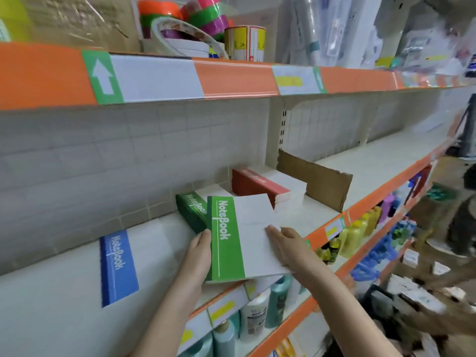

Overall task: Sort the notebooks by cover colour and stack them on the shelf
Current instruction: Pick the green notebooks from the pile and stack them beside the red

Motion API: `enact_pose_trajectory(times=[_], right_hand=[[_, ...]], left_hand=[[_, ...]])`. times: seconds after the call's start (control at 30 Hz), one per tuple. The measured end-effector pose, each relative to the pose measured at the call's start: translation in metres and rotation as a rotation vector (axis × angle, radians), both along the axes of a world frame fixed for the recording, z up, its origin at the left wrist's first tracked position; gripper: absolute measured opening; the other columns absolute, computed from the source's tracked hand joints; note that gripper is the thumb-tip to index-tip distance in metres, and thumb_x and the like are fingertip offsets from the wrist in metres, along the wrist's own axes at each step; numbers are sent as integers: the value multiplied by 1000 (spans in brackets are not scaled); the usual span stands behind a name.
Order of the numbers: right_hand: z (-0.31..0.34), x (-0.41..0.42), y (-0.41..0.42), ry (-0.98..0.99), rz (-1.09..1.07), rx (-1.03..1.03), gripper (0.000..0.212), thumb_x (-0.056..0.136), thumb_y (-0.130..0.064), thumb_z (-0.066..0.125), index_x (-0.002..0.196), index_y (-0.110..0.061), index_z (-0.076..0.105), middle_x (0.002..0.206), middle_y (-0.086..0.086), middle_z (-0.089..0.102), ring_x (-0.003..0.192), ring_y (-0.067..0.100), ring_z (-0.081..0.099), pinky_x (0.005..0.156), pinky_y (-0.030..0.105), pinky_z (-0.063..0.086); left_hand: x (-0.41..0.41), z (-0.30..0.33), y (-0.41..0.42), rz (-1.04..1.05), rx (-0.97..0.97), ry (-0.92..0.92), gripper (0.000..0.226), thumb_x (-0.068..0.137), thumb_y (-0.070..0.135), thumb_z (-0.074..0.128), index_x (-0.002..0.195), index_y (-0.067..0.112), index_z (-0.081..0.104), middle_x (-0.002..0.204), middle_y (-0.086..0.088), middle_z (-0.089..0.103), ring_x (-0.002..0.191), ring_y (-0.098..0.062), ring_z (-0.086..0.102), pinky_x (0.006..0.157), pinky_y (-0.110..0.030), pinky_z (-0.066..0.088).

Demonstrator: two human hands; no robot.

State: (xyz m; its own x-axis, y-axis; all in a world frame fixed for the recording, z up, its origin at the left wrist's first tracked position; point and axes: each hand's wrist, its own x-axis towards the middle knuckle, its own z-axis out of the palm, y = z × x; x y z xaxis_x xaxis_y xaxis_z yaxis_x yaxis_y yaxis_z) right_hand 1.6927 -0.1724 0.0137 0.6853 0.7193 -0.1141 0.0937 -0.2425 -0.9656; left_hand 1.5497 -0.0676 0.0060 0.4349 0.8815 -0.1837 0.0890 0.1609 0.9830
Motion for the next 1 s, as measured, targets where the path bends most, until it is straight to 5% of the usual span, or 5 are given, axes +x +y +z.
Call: enact_pose_trajectory(times=[0.1,0.27,0.47,0.7,1.0], right_hand=[[1,21,23,-10,99,-4,26,98,-34,45,81,-19,58,74,-6,62,66,8,58,47,11,41],[1,50,62,25,284,36,22,98,-26,48,81,-16,60,70,-6,63,58,8,59,46,14,42],[1,84,107,-467,304,-61,37,93,-31,53,61,-20,37,59,-6,41,56,14,43,53,24,36],[3,103,153,-654,439,-152,23,92,-29,49,92,-7,58,95,9,63,82,25,53,67,27,34],[-12,104,190,-757,484,-168,32,94,-30,47,109,-4,55,116,15,52,96,27,53,76,27,37]], left_hand=[[0,-5,13,72,54,59,33,102,26,39,119,8,59,112,-1,65,107,-19,58,96,-32,43],[16,-5,27,159,151,65,38,102,18,38,83,1,66,83,-10,72,78,-21,65,71,-27,43],[42,-5,42,338,304,145,35,98,14,42,80,-13,54,72,-18,55,70,-19,49,65,-30,33],[60,2,69,504,481,487,36,93,15,50,59,5,43,55,-11,43,55,-16,36,49,-24,23],[68,-6,89,566,494,610,32,93,13,46,61,8,46,55,-6,44,51,-14,36,43,-19,24]])
